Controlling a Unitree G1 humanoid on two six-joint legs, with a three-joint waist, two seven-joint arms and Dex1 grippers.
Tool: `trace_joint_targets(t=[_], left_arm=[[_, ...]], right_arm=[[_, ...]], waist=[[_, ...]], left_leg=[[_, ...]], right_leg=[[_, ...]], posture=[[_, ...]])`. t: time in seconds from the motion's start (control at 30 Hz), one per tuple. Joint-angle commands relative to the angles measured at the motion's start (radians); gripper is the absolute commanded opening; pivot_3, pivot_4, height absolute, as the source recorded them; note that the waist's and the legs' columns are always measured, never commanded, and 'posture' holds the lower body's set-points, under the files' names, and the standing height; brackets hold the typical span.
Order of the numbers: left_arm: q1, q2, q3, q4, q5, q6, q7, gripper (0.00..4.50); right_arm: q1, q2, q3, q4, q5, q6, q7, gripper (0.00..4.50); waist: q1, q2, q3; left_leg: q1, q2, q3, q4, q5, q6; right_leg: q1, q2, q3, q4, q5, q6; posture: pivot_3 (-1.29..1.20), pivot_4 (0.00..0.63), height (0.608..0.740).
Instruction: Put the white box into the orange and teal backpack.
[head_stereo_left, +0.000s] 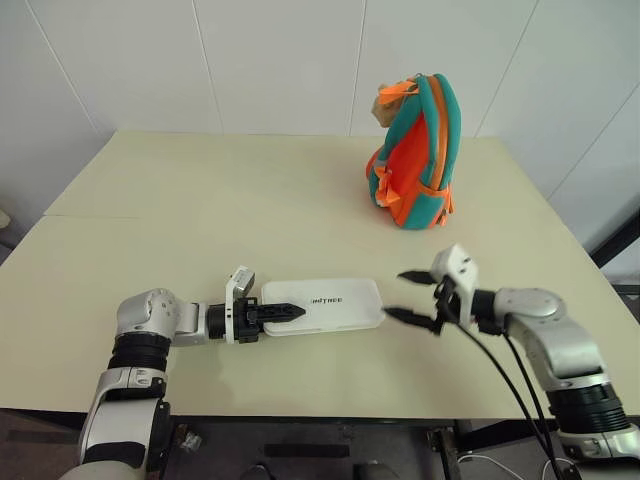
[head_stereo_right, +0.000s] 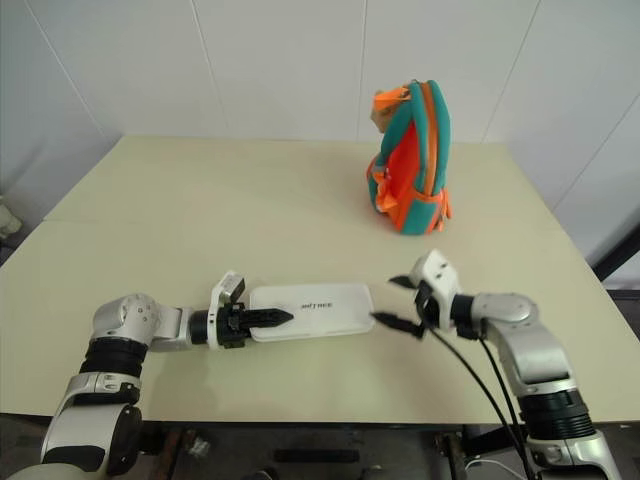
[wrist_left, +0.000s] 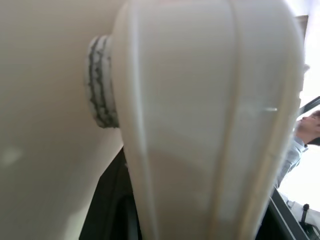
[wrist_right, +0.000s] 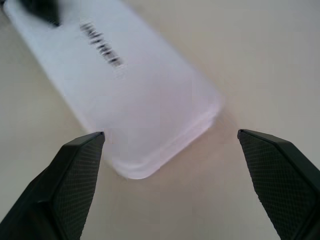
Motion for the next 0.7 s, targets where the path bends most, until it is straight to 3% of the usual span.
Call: trace_joint_targets(t=[0.03,0.13,0.27,0.53,0.7], left_arm=[[0.030,0.005,0.086,-0.027,-0.017,-0.057,0.034,1.36],[0.070,0.010,0.128,-0.086,-0.018,-0.130,0.051,1.36],[0.127,-0.011,0.184,-0.174,-0.038,-0.174,0.093,1.36],[0.240,-0.071,0.240,-0.370,-0.107,-0.144,0.185,1.36],[0.297,-0.081,0.303,-0.443,-0.158,-0.133,0.250,1.36]], right_arm=[[-0.079,-0.019,-0.093,-0.015,0.007,0.024,-0.122,4.50],[-0.224,-0.008,-0.112,0.124,-0.069,-0.017,-0.281,4.50],[-0.473,0.042,-0.103,0.462,-0.169,-0.136,-0.503,4.50],[-0.774,0.186,-0.090,0.974,-0.190,-0.305,-0.591,4.50],[-0.862,0.233,-0.079,1.159,-0.211,-0.376,-0.603,4.50]], waist=[[-0.007,0.000,0.000],[-0.021,0.000,0.000],[-0.028,0.000,0.000],[-0.041,0.000,0.000],[-0.046,0.000,0.000]], left_leg=[[0.000,0.000,0.000,0.000,0.000,0.000],[0.000,0.000,0.000,-0.001,0.000,0.000],[0.000,0.000,0.002,-0.002,0.000,0.000],[-0.002,0.001,0.003,-0.008,0.001,-0.003],[-0.004,0.001,0.004,-0.011,0.002,-0.004]], right_leg=[[0.000,0.000,0.000,0.000,0.000,0.000],[-0.001,0.000,0.000,0.000,0.000,0.000],[-0.003,-0.001,0.000,0.000,0.001,-0.001],[-0.004,-0.002,0.000,-0.006,0.000,-0.002],[-0.007,-0.002,0.000,-0.008,0.000,-0.002]], posture=[[0.00,0.150,0.740],[0.00,0.150,0.740],[0.00,0.150,0.740],[0.00,0.150,0.740],[0.00,0.150,0.740]])
